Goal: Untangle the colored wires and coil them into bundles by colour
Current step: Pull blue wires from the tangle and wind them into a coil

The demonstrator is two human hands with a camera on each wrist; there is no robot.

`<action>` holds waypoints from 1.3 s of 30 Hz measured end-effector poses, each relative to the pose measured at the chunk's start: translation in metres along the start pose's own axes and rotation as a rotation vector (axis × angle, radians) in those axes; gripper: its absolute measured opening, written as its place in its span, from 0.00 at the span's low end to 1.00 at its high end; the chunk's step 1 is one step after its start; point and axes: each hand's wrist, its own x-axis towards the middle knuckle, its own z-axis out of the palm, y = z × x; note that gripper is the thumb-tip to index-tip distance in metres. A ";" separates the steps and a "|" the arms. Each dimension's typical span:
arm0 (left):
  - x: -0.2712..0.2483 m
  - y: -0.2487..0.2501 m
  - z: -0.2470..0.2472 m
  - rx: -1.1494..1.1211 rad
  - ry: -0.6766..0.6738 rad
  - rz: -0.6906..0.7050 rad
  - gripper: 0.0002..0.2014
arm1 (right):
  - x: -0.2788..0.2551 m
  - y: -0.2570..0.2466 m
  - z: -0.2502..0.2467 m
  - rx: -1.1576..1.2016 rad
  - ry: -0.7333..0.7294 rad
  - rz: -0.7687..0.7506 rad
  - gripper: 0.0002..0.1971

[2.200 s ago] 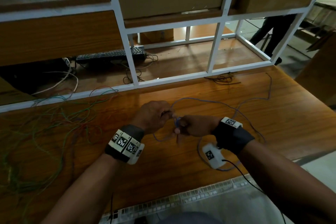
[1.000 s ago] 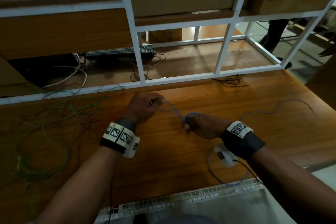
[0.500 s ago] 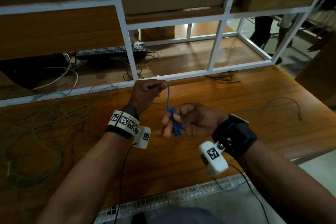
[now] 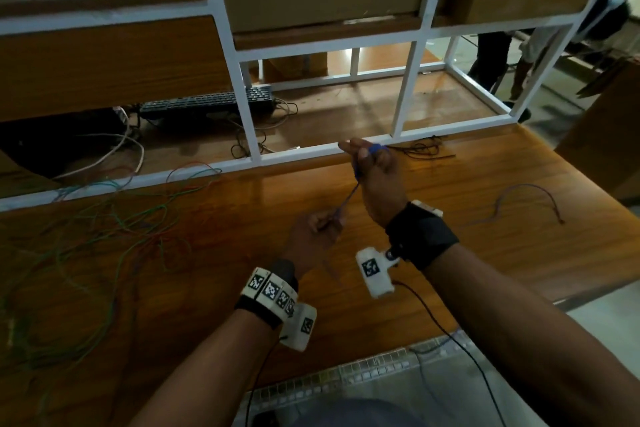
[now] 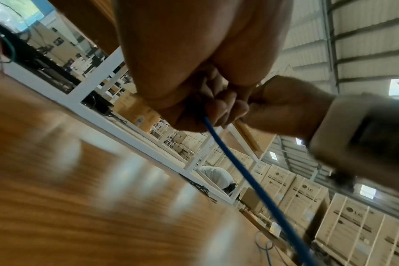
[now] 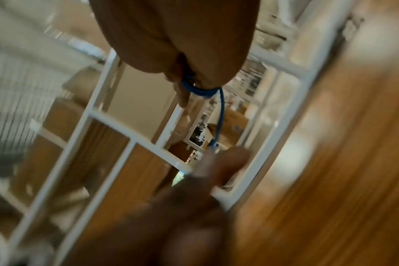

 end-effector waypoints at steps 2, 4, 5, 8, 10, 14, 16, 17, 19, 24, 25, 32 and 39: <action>-0.004 -0.001 -0.003 -0.035 -0.021 -0.092 0.04 | -0.001 0.015 -0.006 -0.457 0.016 -0.100 0.12; -0.009 -0.005 -0.019 -0.041 -0.004 -0.158 0.04 | -0.001 0.022 -0.017 -0.830 -0.118 -0.093 0.17; -0.012 -0.007 -0.028 -0.030 0.003 -0.174 0.06 | 0.000 0.026 -0.026 -0.956 -0.164 -0.058 0.20; -0.020 -0.002 -0.052 0.083 -0.004 -0.206 0.01 | -0.001 0.028 -0.044 -1.225 -0.275 0.087 0.10; -0.016 0.000 -0.064 0.199 0.030 -0.190 0.02 | -0.009 0.025 -0.043 -1.309 -0.558 0.132 0.05; 0.006 0.019 -0.087 0.435 0.143 0.050 0.07 | -0.022 0.023 -0.039 -1.104 -0.957 0.190 0.14; 0.016 0.034 -0.094 0.435 0.151 0.125 0.07 | -0.026 0.013 -0.036 -0.943 -0.990 0.300 0.21; 0.021 0.041 -0.095 0.430 0.158 0.176 0.06 | -0.029 0.006 -0.034 -0.868 -1.007 0.319 0.19; 0.029 0.056 -0.096 0.423 0.172 0.285 0.05 | -0.031 -0.008 -0.029 -0.694 -1.056 0.325 0.13; 0.052 0.080 -0.083 0.222 0.192 0.358 0.03 | -0.039 -0.047 -0.022 -0.002 -1.198 0.471 0.12; 0.056 0.081 -0.078 0.171 0.193 0.358 0.04 | -0.040 -0.054 -0.020 0.170 -1.197 0.480 0.11; 0.037 0.071 -0.021 0.107 0.031 0.234 0.14 | -0.009 -0.101 -0.003 1.062 -0.690 0.318 0.10; 0.006 0.029 -0.010 0.064 -0.055 -0.025 0.09 | 0.021 -0.049 -0.043 -0.616 0.105 -0.215 0.10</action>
